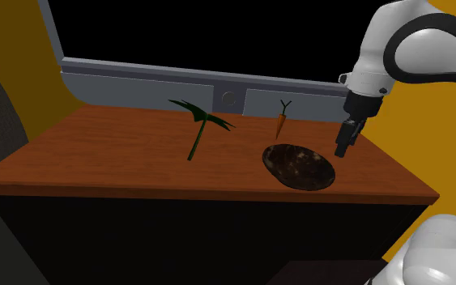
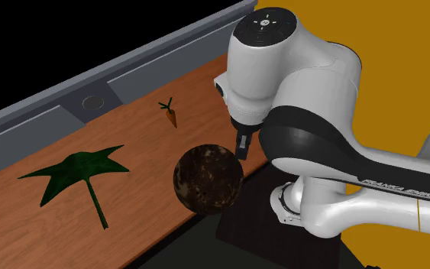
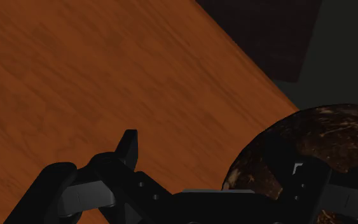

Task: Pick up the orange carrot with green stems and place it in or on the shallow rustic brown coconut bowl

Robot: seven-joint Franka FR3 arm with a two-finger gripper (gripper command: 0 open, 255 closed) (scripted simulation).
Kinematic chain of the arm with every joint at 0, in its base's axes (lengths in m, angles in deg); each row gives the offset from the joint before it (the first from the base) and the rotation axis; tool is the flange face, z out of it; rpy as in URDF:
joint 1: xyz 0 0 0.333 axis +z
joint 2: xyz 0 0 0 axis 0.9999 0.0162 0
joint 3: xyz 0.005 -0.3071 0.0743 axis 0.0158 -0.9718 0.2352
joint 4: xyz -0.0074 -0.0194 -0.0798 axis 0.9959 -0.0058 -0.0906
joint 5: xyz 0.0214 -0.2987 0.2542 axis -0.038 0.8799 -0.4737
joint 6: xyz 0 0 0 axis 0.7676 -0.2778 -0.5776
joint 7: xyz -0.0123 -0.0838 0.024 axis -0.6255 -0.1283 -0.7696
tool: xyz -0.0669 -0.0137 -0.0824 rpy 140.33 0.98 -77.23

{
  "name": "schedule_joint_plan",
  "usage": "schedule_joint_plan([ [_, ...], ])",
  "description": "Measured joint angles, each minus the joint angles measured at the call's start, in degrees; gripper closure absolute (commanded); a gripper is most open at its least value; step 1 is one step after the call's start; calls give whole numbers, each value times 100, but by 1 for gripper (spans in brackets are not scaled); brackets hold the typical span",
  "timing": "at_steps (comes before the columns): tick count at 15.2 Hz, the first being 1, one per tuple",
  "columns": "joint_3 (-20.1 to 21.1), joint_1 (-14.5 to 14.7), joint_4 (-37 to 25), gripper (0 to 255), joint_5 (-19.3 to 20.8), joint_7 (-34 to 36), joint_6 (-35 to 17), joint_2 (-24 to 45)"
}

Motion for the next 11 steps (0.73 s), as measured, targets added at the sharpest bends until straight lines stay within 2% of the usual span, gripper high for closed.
schedule_joint_plan([
  [3, 75, -42, -108, 0, -22, 186, -153, 168],
  [11, 602, -333, -989, 0, -36, 1498, -1142, 1458],
])
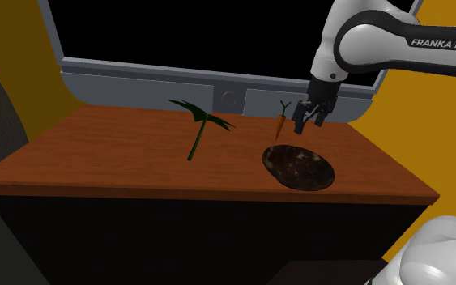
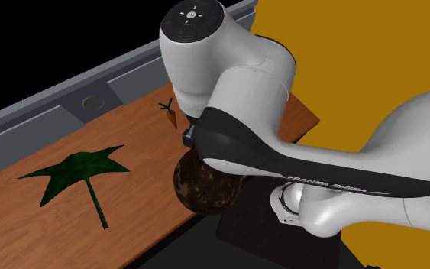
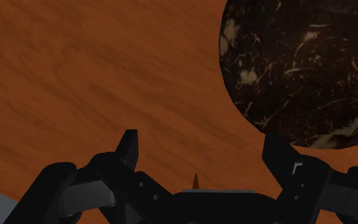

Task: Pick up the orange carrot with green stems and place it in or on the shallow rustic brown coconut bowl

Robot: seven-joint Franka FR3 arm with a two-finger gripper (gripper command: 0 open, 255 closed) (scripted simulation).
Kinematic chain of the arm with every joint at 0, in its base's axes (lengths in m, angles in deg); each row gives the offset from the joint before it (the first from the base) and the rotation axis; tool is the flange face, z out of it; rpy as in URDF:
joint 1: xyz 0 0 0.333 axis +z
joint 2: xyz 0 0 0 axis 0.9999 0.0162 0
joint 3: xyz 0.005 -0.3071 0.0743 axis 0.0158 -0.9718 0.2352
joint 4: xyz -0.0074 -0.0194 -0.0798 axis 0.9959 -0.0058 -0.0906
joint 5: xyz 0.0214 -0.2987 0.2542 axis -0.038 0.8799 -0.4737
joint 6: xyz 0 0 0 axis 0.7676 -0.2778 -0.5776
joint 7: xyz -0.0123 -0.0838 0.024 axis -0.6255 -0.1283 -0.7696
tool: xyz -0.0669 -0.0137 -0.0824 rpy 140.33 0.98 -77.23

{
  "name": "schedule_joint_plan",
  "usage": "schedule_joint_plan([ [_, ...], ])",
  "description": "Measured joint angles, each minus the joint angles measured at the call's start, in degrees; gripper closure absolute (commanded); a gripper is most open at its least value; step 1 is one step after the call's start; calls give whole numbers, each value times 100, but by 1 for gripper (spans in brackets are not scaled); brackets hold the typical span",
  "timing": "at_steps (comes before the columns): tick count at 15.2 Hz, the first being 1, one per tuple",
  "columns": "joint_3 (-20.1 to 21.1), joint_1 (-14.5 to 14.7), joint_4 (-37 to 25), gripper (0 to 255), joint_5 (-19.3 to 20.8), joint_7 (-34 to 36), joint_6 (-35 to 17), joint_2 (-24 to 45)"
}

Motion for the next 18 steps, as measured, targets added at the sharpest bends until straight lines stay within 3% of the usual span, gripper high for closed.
schedule_joint_plan([
  [7, 399, -290, -1272, 0, 305, 1171, -397, 1216],
  [18, 383, -345, -841, 0, 384, 1321, -1034, 1365],
])
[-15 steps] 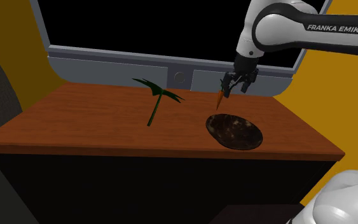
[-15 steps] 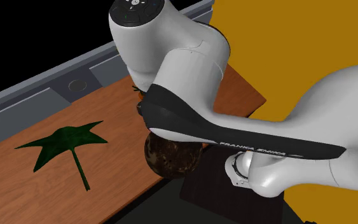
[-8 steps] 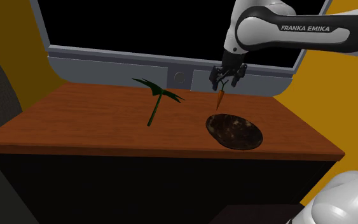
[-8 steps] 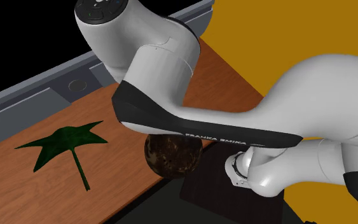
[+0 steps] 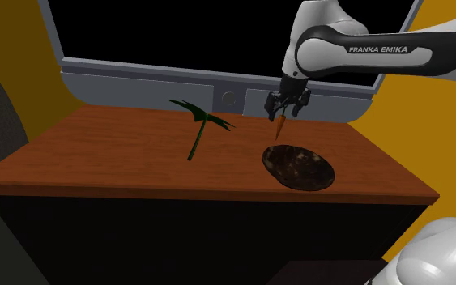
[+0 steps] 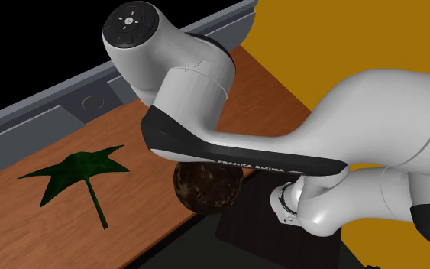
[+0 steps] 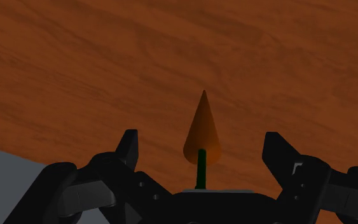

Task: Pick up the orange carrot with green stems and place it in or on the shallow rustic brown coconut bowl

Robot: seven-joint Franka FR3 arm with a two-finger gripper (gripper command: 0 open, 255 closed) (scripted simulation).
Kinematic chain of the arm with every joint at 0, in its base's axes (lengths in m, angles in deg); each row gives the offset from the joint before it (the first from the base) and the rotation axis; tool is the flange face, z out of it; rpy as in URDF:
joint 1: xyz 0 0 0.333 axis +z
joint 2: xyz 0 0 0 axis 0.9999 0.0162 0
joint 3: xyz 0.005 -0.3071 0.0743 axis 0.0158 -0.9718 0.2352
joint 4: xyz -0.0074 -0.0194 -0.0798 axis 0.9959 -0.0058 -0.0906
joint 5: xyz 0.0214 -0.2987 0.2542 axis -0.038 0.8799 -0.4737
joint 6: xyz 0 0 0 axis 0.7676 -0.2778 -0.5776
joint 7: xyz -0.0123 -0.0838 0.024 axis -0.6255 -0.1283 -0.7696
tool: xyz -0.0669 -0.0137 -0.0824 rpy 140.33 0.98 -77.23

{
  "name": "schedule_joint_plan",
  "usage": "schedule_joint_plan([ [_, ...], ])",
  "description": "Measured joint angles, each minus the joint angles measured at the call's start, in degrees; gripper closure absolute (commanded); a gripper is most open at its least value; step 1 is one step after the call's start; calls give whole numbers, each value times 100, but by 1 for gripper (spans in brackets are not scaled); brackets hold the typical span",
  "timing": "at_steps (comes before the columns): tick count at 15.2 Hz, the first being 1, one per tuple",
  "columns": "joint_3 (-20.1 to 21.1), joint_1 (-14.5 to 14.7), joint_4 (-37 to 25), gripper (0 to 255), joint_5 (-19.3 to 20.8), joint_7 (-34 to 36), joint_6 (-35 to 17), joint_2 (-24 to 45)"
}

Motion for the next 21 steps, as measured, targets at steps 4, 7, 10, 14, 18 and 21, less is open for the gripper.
schedule_joint_plan([
  [4, 0, 0, 6, 255, 0, 0, -6, -1],
  [7, 0, 0, 4, 255, 0, 0, -6, -2],
  [10, 0, 0, 5, 255, 0, 0, -5, -1],
  [14, 0, 0, 7, 255, 0, 0, -6, -1],
  [18, 1, 0, -226, 255, -8, -30, 219, 3],
  [21, 3, -6, -519, 255, -6, -61, 440, 71],
])
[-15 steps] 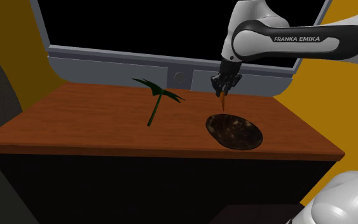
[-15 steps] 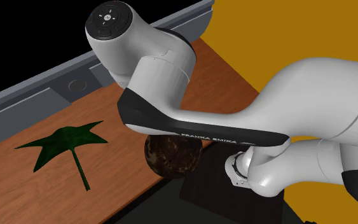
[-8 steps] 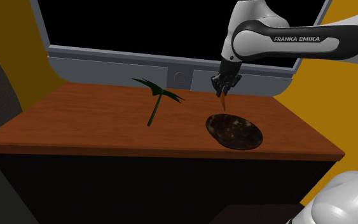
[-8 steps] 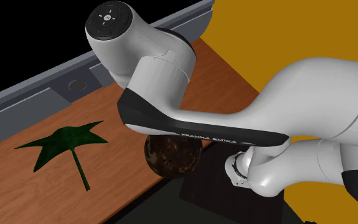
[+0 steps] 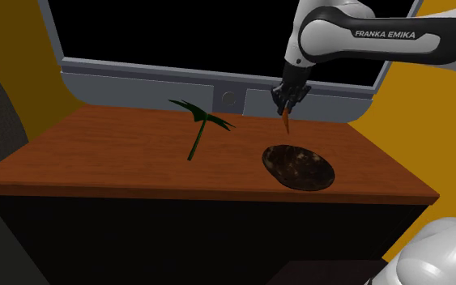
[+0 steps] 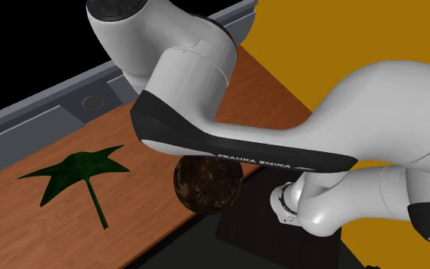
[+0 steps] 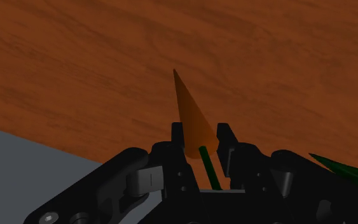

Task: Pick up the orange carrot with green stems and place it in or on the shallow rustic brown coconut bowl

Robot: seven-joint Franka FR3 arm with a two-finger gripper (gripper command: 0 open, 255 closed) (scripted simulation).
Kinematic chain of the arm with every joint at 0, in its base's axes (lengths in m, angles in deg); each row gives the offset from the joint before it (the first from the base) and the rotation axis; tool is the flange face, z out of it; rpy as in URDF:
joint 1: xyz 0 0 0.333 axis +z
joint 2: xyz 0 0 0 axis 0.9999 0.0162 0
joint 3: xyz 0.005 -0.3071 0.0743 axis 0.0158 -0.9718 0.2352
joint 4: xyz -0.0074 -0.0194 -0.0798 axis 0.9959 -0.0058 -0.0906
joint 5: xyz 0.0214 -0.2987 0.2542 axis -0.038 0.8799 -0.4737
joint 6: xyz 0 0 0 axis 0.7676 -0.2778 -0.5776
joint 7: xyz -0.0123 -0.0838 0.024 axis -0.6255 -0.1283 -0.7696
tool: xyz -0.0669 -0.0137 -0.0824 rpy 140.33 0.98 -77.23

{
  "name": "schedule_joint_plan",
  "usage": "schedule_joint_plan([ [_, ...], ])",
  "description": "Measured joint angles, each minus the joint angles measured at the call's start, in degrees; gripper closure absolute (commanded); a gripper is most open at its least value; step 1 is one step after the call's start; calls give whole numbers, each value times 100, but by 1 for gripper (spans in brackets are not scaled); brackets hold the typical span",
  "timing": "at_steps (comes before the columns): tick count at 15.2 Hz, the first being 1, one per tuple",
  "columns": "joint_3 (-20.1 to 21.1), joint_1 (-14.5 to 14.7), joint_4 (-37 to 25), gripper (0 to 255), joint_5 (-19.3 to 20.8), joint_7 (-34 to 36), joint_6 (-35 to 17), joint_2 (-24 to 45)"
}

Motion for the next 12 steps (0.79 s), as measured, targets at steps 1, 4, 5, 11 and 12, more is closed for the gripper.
schedule_joint_plan([
  [1, 1, -1, -74, 255, -1, -9, 68, 6],
  [4, 3, -3, -346, 255, -4, -41, 306, 38],
  [5, 2, -7, -454, 255, 0, -55, 376, 73],
  [11, 22, -15, -1122, 255, 13, -105, 869, 249],
  [12, 29, -15, -1235, 255, 16, -106, 952, 280],
])
